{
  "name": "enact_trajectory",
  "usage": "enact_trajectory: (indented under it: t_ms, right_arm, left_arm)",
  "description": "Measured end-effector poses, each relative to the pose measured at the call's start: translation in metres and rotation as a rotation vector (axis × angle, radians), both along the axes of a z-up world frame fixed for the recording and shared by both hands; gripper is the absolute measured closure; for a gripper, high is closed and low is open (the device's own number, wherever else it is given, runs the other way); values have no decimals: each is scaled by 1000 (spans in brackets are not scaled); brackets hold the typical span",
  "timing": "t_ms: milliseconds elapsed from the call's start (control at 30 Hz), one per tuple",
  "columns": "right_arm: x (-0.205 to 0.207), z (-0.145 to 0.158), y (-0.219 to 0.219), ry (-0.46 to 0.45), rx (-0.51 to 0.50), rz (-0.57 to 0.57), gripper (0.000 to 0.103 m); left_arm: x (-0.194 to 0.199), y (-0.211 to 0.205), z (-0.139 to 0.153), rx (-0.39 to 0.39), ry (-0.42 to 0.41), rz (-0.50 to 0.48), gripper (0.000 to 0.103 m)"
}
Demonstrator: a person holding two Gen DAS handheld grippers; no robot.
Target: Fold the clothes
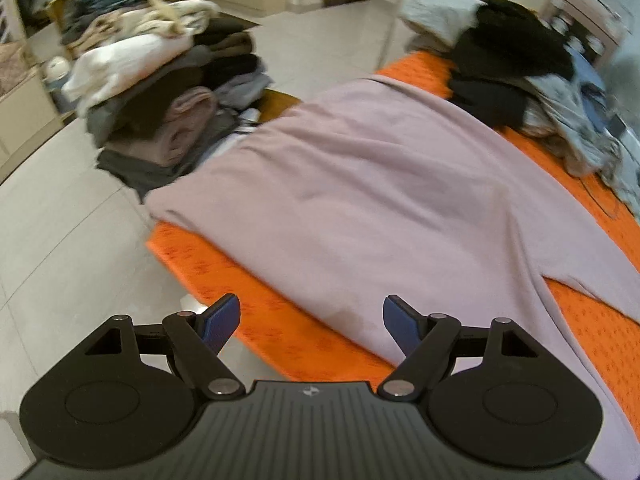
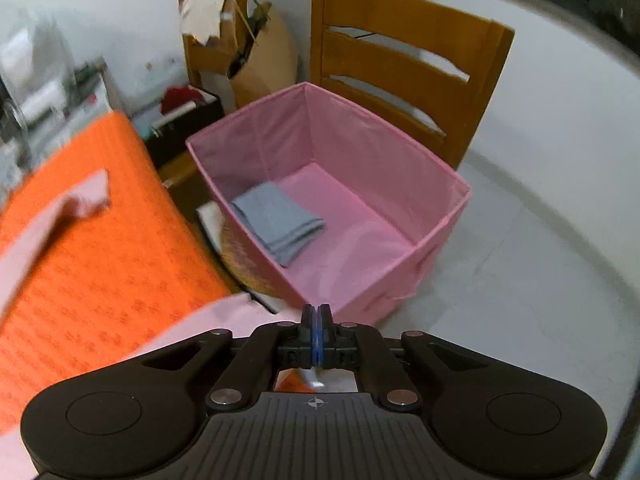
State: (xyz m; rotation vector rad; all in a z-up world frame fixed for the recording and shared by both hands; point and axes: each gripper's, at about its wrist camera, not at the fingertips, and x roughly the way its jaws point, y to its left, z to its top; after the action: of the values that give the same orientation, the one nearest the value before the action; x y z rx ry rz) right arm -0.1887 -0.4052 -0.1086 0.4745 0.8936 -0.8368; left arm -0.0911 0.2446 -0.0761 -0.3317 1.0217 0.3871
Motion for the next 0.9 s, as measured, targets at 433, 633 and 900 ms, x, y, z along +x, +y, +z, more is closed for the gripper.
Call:
enact_trajectory:
  t_ms: [433,633,900]
  right_arm:
    - [22,48,115,-177,47,576,77]
    - [38,56,225,-189,62,796,77]
    - [55,48,355,-164,69,1015,77]
  left_arm:
    - [-14,76,3,67,-68,-104,19]
    - [-9,142,1,87,-93,-274,19]
    - [10,202,-24,8,-101,-485,32]
